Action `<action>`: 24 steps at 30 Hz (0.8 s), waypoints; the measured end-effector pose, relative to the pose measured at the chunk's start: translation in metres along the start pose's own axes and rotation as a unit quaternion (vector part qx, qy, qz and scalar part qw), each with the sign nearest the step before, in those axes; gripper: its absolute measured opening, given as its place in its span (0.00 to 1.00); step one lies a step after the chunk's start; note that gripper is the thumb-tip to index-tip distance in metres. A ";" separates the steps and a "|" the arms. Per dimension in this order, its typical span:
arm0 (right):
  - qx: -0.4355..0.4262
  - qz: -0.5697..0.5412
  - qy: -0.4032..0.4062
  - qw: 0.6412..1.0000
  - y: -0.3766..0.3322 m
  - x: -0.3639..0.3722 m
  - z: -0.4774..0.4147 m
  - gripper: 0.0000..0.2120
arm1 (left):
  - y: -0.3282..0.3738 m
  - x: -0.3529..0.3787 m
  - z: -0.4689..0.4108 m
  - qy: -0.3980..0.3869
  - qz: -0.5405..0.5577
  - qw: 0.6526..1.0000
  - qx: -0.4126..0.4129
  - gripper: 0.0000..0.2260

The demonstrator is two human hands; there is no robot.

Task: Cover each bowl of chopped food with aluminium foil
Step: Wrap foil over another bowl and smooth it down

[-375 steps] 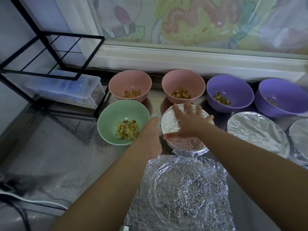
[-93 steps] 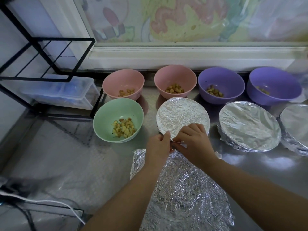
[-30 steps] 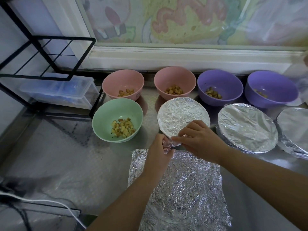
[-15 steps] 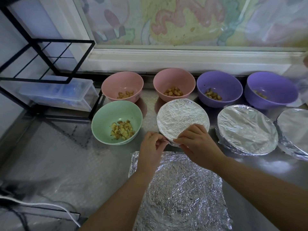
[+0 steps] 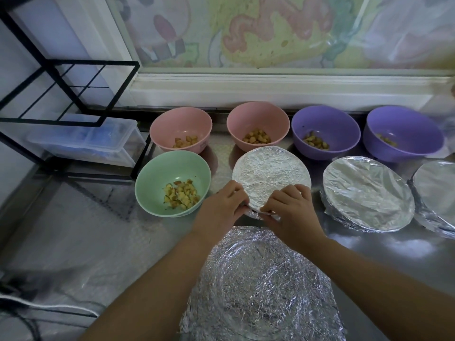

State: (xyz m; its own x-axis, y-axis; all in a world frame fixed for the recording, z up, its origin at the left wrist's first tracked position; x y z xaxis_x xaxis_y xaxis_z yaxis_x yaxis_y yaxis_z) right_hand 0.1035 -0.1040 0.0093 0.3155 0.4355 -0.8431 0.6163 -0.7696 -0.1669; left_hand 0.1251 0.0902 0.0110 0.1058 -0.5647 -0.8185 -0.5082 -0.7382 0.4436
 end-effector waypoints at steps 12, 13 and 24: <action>0.043 0.011 0.020 0.999 -0.005 0.006 -0.003 0.12 | 0.007 -0.005 -0.014 -0.045 -0.029 0.998 0.040 0.10; 0.043 0.012 0.020 0.999 -0.005 0.006 -0.003 0.11 | 0.007 -0.005 -0.014 -0.045 -0.029 0.998 0.039 0.10; 0.072 -0.024 -0.003 0.997 -0.001 0.002 -0.005 0.10 | 0.010 -0.004 -0.014 -0.047 -0.082 0.994 0.061 0.10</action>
State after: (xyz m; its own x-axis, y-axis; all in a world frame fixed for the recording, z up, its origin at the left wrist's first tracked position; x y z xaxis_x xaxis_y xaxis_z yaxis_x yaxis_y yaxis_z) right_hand 0.1076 -0.0999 0.0102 0.2847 0.4706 -0.8352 0.5197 -0.8078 -0.2780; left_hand 0.1313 0.0797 0.0238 0.1187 -0.4001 -0.9088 -0.5909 -0.7640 0.2592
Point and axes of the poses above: each hand's wrist, its own z-axis away from the middle knuckle, its own x-axis out of the palm, y = z × x, the point moved 2 cm from there along -z, towards the middle knuckle, and after that the axes turned 7 degrees about -x, right-handed, at the moved point
